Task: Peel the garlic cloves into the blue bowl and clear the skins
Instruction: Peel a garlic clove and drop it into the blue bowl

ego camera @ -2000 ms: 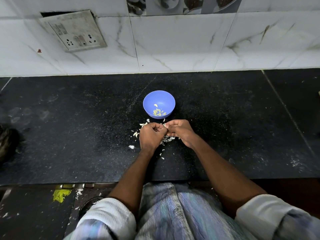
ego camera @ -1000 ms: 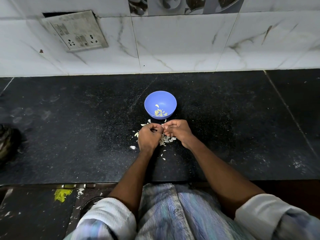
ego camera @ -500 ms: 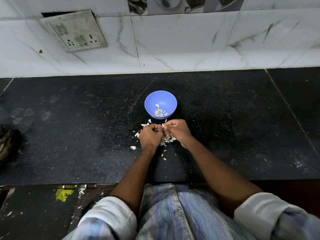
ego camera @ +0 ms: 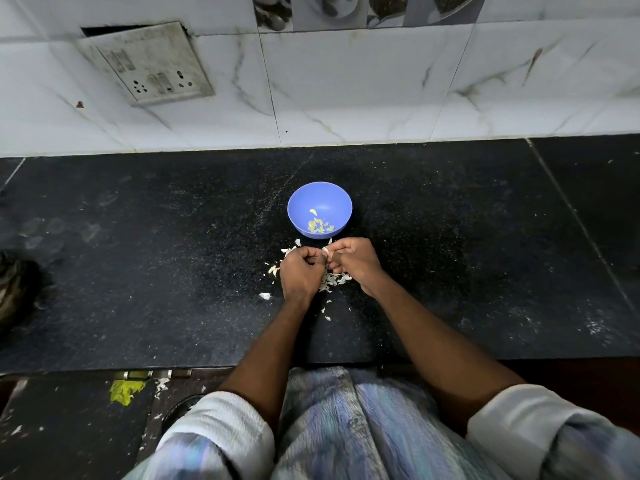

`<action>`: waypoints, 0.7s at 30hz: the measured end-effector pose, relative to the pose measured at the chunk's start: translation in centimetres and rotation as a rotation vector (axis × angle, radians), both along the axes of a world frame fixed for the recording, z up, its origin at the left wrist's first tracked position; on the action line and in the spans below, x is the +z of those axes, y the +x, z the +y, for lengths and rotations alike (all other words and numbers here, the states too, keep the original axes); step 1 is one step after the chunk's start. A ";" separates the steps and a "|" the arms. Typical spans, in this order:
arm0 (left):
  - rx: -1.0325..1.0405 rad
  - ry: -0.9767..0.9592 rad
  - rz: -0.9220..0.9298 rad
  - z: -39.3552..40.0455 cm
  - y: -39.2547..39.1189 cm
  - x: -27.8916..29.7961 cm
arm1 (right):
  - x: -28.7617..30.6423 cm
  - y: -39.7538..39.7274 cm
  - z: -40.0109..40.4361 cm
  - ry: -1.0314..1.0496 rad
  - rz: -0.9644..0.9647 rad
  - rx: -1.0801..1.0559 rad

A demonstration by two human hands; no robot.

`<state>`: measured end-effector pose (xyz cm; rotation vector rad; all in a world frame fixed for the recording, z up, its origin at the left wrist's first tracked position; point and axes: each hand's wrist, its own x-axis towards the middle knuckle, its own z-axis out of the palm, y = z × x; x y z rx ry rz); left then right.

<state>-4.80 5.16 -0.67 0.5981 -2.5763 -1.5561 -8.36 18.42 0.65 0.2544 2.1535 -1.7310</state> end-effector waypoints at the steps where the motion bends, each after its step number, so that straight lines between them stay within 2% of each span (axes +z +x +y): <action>1: 0.003 0.008 -0.003 0.0 0.0 -0.1 | 0.1 0.1 0.0 -0.004 0.002 0.001; 15: 0.032 0.077 -0.006 0.2 -0.1 -0.4 | 0.5 0.2 -0.2 0.012 -0.001 -0.004; 21: 0.013 0.060 0.023 0.1 -0.1 -0.6 | 1.1 0.3 0.0 -0.076 -0.033 -0.014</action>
